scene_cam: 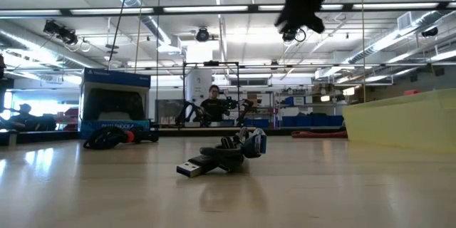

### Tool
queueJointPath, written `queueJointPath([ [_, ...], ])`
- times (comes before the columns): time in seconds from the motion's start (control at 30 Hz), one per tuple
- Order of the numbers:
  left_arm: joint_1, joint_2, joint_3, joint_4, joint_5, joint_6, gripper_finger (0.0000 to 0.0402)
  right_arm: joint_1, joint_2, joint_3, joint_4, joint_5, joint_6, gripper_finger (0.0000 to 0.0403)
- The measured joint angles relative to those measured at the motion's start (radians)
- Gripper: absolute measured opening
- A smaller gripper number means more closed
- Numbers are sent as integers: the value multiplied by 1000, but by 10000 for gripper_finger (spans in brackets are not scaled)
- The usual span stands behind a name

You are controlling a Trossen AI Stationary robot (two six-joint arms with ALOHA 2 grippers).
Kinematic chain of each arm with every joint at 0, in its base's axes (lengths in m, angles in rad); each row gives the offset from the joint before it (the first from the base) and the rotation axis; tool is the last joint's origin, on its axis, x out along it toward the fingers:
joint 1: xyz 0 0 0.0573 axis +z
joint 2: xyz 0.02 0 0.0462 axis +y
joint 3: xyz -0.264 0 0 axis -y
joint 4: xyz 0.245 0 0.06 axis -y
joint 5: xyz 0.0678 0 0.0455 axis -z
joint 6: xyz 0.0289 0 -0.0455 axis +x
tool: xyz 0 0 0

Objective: Pick and place USB-C Cables
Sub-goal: Put the pink charger cable into the yellow bin

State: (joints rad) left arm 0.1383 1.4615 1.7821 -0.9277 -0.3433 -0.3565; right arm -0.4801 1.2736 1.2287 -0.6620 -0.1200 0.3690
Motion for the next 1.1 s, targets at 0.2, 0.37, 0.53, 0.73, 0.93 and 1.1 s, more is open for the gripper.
queueJointPath([
  [0.2,-27,4,0,90,25,5,168,-42,11,-54,-192,81,-141,128],
  [0.37,-50,3,0,234,26,53,164,-60,86,-111,-247,17,-178,129],
  [0.53,-54,3,0,279,32,50,156,-58,199,-115,-284,50,-239,129],
  [0.73,-54,3,0,244,101,11,156,-58,295,-115,-284,51,-264,129],
  [0.93,-54,3,0,244,151,-37,156,-58,368,-115,-290,120,-311,129],
  [1.1,-70,3,0,243,155,-52,156,-60,422,-115,-291,183,-321,129],
])
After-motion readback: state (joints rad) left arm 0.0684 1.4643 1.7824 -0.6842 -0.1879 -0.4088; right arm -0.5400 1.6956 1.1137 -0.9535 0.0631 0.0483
